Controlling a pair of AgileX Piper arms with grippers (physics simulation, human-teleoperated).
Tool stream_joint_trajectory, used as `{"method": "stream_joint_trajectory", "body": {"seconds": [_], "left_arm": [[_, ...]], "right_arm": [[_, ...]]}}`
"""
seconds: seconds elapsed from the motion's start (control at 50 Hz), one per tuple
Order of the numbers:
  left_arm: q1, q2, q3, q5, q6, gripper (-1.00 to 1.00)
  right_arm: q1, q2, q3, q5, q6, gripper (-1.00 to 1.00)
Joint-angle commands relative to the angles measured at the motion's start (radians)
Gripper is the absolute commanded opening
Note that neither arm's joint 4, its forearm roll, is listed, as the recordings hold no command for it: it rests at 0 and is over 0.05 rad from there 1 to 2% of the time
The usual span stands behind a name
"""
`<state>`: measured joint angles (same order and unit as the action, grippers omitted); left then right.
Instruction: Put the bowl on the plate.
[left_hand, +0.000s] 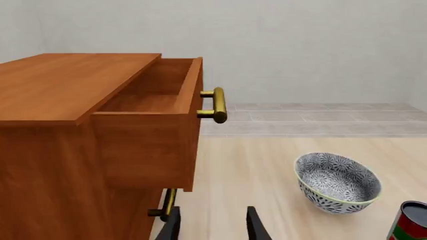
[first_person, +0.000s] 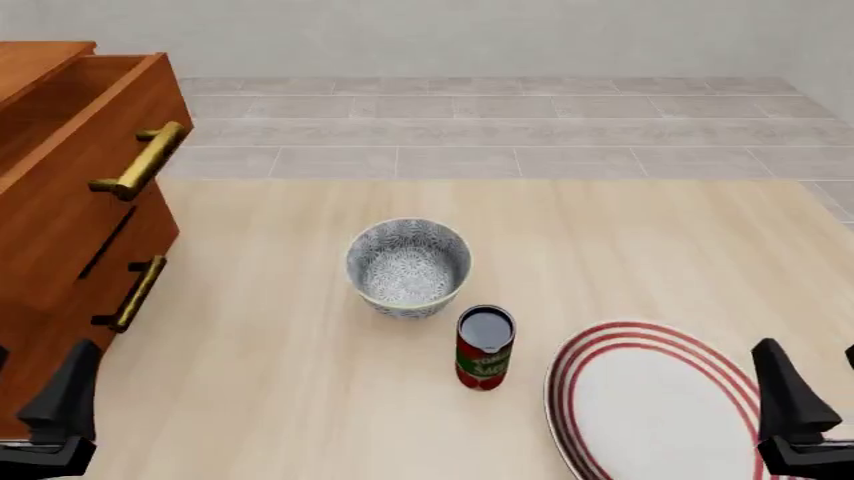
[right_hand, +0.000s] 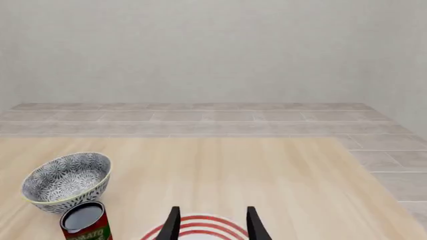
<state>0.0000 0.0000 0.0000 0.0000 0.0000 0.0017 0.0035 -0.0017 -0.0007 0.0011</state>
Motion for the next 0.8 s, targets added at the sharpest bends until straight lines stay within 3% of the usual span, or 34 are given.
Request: {"method": "stream_joint_trajectory", "body": {"seconds": [0.02, 0.38, 0.44, 0.8], "left_arm": [[0.000, 0.000, 0.000, 0.000, 0.000, 1.00], [0.000, 0.000, 0.000, 0.000, 0.000, 1.00], [0.000, 0.000, 0.000, 0.000, 0.000, 1.00], [0.000, 0.000, 0.000, 0.000, 0.000, 1.00]], "right_arm": [[0.002, 0.010, -0.003, -0.005, 0.005, 1.00], [0.003, 0.021, -0.003, -0.003, 0.019, 1.00], [0.006, 0.033, -0.004, -0.009, 0.042, 1.00], [0.010, 0.314, -0.145, -0.141, -0.013, 1.00]]}}
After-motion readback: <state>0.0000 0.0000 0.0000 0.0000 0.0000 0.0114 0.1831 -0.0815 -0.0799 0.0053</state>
